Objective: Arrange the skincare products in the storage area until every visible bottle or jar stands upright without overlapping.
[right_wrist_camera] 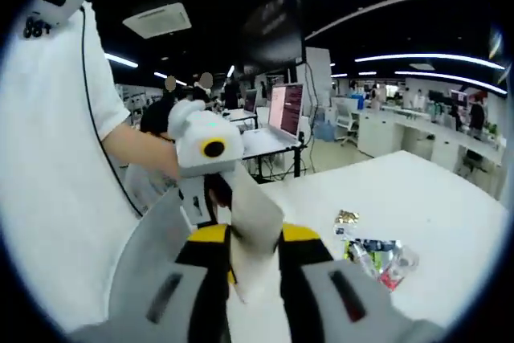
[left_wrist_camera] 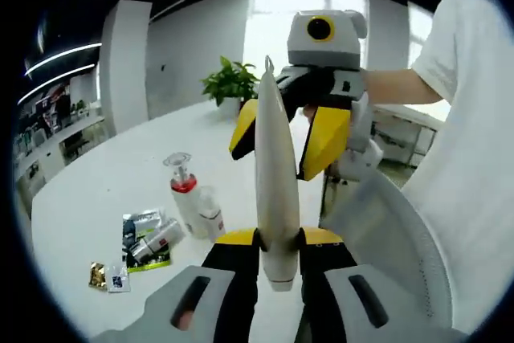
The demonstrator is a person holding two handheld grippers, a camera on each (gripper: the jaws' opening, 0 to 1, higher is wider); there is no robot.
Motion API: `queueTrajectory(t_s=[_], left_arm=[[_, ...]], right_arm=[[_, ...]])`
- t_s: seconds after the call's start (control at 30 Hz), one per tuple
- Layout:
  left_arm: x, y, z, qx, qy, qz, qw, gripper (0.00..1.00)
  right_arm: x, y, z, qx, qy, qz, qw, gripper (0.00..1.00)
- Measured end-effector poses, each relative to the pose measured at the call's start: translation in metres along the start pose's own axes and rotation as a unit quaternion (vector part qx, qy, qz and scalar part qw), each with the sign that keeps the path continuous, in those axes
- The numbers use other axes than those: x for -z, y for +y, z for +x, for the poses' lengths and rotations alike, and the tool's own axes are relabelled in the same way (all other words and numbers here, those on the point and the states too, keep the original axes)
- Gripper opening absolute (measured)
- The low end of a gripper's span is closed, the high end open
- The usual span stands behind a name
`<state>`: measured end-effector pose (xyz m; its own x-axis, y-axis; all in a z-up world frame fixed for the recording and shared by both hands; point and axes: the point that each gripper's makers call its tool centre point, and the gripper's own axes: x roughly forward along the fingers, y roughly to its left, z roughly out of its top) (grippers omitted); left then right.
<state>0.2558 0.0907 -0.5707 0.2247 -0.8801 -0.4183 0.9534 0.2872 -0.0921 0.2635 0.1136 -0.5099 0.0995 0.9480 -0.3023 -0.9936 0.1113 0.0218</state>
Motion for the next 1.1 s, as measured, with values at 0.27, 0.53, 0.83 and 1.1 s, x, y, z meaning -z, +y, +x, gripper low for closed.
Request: queueTrajectory(t_s=[0.27, 0.53, 0.83, 1.1], left_arm=[[0.001, -0.007, 0.001, 0.028, 0.015, 0.023, 0.9992, 0.16], [0.007, -0.004, 0.002, 0.043, 0.036, 0.040, 0.9976, 0.16], [0.015, 0.010, 0.005, 0.041, 0.058, 0.046, 0.9964, 0.16], [0.026, 0.026, 0.015, 0.038, 0.072, 0.047, 0.9956, 0.16]], right_arm=[[0.004, 0.007, 0.002, -0.051, 0.022, -0.013, 0.9984, 0.18], [0.007, 0.011, 0.008, -0.075, 0.038, -0.020, 0.9962, 0.13], [0.014, -0.001, 0.017, -0.084, 0.054, -0.021, 0.9948, 0.13], [0.026, -0.014, 0.023, -0.080, 0.071, -0.019, 0.9941, 0.13]])
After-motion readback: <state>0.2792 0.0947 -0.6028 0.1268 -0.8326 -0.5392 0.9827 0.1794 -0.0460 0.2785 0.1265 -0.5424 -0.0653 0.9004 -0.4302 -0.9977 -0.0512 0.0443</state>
